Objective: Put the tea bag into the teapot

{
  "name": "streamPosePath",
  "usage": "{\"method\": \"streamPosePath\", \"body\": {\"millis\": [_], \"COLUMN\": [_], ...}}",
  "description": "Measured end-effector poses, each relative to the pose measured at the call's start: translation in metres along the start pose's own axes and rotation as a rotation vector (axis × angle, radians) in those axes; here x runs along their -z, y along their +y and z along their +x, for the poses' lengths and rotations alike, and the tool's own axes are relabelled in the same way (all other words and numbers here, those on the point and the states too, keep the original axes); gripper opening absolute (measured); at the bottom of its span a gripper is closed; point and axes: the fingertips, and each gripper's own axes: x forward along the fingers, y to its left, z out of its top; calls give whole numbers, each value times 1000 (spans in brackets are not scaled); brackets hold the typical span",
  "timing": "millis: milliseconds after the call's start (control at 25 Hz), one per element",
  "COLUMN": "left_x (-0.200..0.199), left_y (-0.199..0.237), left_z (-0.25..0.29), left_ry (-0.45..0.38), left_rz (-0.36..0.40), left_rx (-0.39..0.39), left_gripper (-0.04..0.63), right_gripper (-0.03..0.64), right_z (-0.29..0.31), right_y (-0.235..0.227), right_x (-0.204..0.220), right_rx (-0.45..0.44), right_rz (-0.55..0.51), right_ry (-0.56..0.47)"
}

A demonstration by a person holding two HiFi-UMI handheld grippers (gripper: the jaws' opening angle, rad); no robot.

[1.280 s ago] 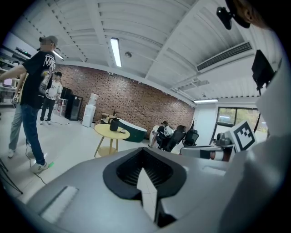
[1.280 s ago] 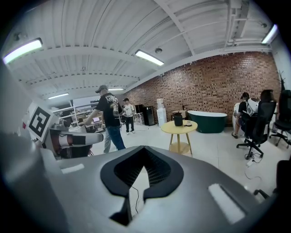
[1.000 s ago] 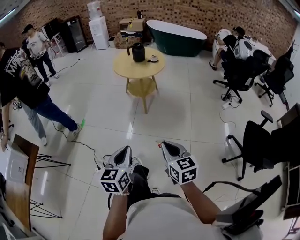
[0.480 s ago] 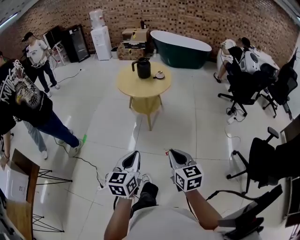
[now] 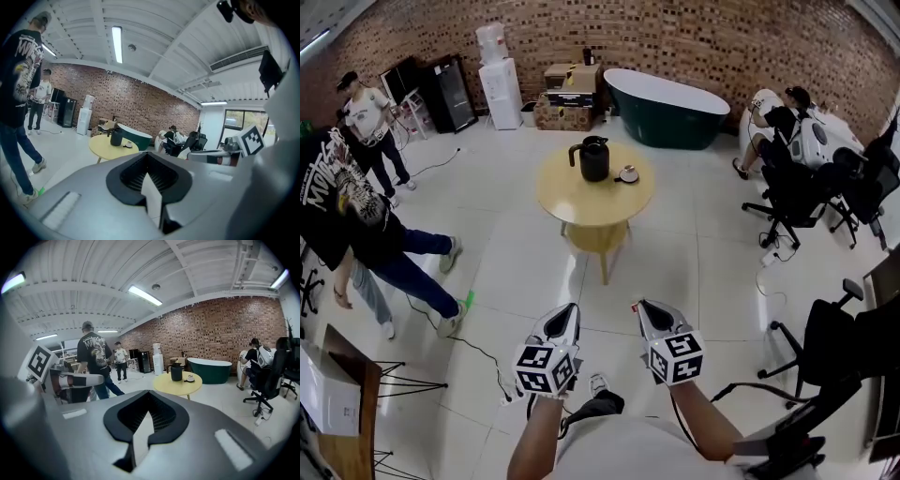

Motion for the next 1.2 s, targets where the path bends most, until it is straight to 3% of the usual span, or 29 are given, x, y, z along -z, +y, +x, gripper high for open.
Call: {"method": "streamPosePath", "body": {"millis": [560,1200], "left_x": [-45,-90], "left_y": [49,97], "left_z": [70,168], "left_ry": [-1,-7], "left_rz": [58,82], "left_rx": [52,39], "left_gripper": [12,12], "right_gripper": [0,0], "right_z": [66,159], "right_y": [-34,-90], "right_x": [-56,-108], "right_rx": [82,75], "right_rz": [0,2], "right_ry": [-69,-96]}}
